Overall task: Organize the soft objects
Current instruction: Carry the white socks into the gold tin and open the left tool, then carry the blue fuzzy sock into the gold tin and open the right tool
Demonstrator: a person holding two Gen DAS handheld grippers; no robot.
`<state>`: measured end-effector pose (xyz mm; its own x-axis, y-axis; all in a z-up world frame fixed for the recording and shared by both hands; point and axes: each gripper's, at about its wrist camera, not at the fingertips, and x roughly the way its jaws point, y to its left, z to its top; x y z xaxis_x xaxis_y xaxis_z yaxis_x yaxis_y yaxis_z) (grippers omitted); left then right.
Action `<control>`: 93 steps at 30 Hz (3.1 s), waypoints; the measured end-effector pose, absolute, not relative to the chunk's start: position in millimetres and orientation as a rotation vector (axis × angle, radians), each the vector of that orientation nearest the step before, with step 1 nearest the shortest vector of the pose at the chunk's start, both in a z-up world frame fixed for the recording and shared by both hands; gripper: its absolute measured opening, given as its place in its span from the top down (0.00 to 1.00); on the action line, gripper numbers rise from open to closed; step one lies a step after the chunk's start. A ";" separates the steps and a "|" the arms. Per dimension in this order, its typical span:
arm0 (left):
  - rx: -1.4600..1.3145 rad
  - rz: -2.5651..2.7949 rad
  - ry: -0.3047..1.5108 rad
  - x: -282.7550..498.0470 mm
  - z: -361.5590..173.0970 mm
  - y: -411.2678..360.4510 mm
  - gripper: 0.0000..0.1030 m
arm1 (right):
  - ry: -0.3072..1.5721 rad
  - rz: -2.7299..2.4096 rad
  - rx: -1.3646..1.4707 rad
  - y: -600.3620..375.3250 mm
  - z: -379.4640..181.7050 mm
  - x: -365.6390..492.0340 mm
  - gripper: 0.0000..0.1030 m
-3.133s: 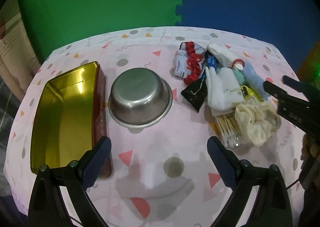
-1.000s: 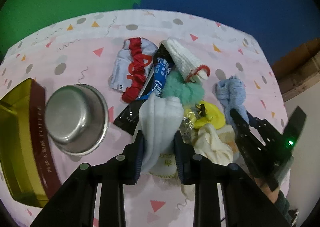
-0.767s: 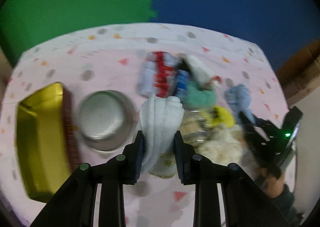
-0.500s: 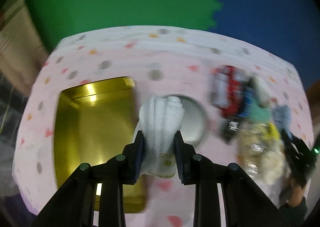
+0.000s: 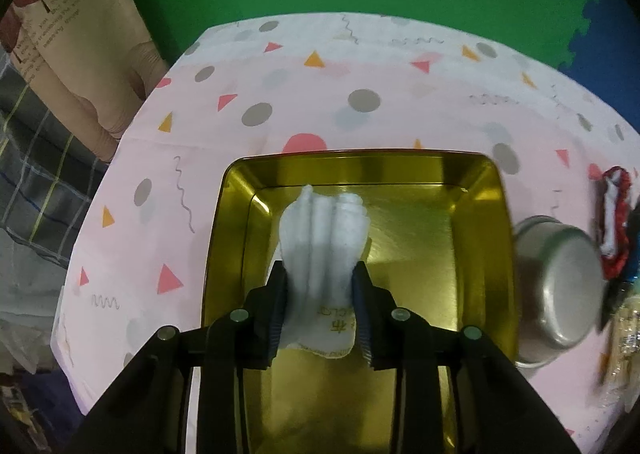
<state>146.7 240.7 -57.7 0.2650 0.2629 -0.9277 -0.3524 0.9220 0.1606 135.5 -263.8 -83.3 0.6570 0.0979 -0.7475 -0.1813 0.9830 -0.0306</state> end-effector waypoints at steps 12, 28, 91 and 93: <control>-0.016 0.417 1.210 150.9 -66.2 241.5 0.49 | 0.838 0.154 -0.116 -262.1 -83.4 134.5 0.78; -0.072 0.440 1.063 94.6 -32.0 214.4 0.40 | 0.833 0.161 -0.081 -268.5 -82.0 135.0 0.80; -0.311 0.542 0.971 24.9 -18.1 275.9 0.16 | 0.891 0.696 -0.175 138.9 -39.4 122.7 0.68; -0.305 0.539 0.971 25.5 -18.1 273.8 0.16 | 0.882 0.708 -0.183 135.4 -36.3 117.6 0.59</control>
<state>25.5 273.8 -18.1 0.4486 0.2950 -0.8437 -0.5599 0.8286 -0.0080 117.6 135.4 -36.3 0.4274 0.4909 -0.7592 -0.6351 0.7607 0.1344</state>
